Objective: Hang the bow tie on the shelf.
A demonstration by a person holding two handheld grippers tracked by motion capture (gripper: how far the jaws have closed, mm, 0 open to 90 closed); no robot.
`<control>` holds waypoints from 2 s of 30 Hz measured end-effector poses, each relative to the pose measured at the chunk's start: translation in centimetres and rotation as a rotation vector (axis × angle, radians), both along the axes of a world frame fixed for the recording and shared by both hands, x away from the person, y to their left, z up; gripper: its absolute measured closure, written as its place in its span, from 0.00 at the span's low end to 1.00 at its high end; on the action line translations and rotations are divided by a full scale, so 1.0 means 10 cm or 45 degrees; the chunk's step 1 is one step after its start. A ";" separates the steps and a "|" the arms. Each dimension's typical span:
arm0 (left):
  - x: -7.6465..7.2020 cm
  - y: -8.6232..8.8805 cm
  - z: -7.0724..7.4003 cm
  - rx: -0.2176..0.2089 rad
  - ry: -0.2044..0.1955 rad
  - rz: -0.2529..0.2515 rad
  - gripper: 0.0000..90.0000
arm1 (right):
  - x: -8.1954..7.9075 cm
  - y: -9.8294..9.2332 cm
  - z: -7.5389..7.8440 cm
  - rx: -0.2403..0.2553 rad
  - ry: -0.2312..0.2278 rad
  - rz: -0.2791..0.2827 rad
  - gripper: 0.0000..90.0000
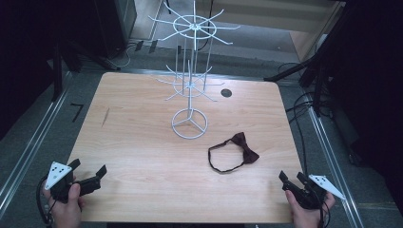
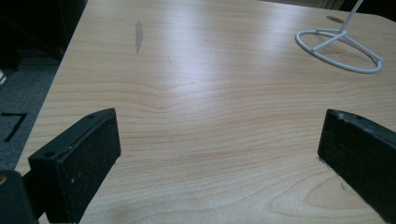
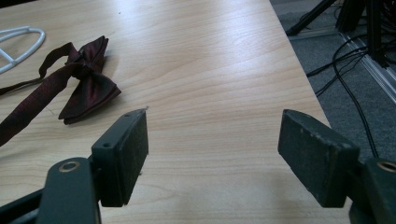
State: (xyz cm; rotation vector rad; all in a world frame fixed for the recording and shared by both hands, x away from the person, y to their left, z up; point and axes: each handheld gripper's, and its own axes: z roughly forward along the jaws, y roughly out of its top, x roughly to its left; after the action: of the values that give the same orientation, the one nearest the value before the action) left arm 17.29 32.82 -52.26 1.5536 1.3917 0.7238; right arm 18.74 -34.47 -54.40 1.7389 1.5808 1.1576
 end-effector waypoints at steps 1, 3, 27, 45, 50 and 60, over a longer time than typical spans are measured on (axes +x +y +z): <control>0.00 0.00 0.00 0.002 -0.003 0.002 0.00 | 0.01 0.02 0.02 -0.006 0.008 0.001 0.28; -0.01 0.00 0.00 0.003 -0.004 0.002 0.00 | 0.02 0.05 0.04 -0.015 0.017 0.000 0.28; 0.00 0.00 0.00 -0.004 -0.020 0.001 0.00 | 0.53 0.74 0.51 -0.167 0.218 0.260 0.20; 0.00 0.00 0.00 0.000 -0.015 -0.004 0.00 | 0.99 1.13 0.41 -0.256 0.375 0.318 0.28; 0.00 0.01 0.00 0.000 -0.017 -0.004 0.00 | 1.07 1.15 0.33 -0.249 0.413 0.310 0.33; 0.00 0.00 0.00 0.004 -0.017 -0.002 0.00 | 1.10 1.15 0.18 -0.221 0.468 0.363 0.58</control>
State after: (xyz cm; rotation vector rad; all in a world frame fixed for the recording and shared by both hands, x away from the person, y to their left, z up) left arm 17.34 32.78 -52.27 1.5499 1.3796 0.7346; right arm 29.76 -22.95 -52.55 1.7195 2.1375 0.8191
